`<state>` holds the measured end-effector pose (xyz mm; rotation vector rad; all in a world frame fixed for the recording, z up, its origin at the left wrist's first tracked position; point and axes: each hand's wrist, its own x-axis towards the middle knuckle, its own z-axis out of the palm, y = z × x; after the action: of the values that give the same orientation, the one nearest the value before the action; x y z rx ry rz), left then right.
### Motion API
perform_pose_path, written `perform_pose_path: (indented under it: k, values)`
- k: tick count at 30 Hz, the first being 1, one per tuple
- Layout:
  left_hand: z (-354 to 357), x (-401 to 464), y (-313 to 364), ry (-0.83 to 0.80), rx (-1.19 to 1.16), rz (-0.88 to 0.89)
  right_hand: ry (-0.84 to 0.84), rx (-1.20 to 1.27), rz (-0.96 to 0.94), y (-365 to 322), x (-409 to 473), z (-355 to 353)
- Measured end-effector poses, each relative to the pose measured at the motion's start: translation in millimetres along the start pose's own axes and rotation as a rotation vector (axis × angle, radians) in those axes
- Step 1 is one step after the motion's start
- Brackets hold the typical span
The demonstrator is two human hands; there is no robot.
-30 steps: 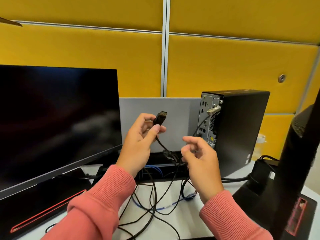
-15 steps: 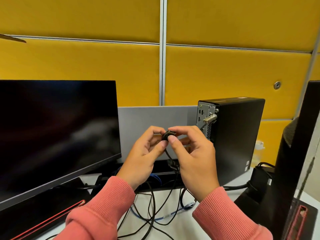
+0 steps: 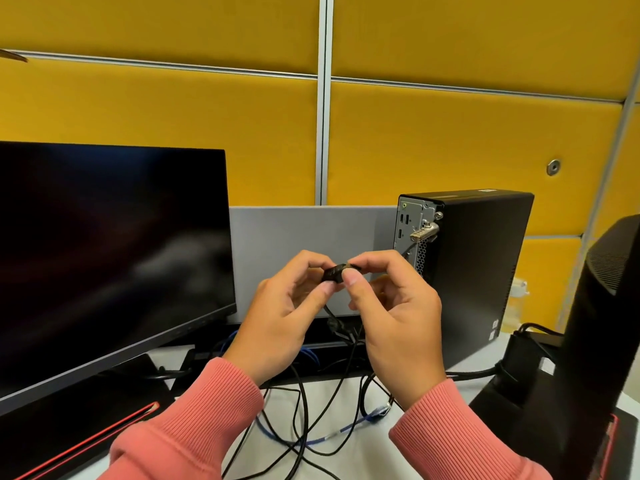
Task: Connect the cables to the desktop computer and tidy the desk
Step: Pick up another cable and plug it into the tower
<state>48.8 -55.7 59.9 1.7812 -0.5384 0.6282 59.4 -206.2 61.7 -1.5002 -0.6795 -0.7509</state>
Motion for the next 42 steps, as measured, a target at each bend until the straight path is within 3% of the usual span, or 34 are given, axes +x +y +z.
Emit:
perform_pose_path:
  k: [7,16,23,32,34,38,40,42]
  values:
    - [-6.1,0.9,-7.5,0.001,0.09,0.0,-0.046,-0.045,0.009,7.1,2.5,1.1]
    - [-1.7,2.9,-12.4,-0.009,0.114,0.015,0.018,-0.132,-0.087,12.5,3.0,3.2]
    - [1.1,8.9,-16.0,-0.039,-0.028,-0.046,0.02,-0.042,-0.004,13.4,9.3,-0.6]
    - [-2.1,19.8,-22.5,-0.08,-0.127,-0.071,-0.026,-0.036,-0.034,15.4,17.7,-5.2]
    - [-1.3,25.0,-22.4,-0.104,-0.15,-0.076,0.106,-0.036,-0.055,18.2,32.2,-11.7]
    - [1.0,43.2,-27.3,-0.127,-0.181,-0.063,0.545,-0.196,-0.063,25.8,79.3,-30.5]
    - [3.2,54.3,-31.9,-0.134,-0.156,-0.056,0.617,-0.295,0.02,31.2,99.4,-33.5]
    - [5.5,66.2,-37.9,-0.121,-0.122,-0.061,0.573,-0.355,0.097,40.8,113.4,-29.5]
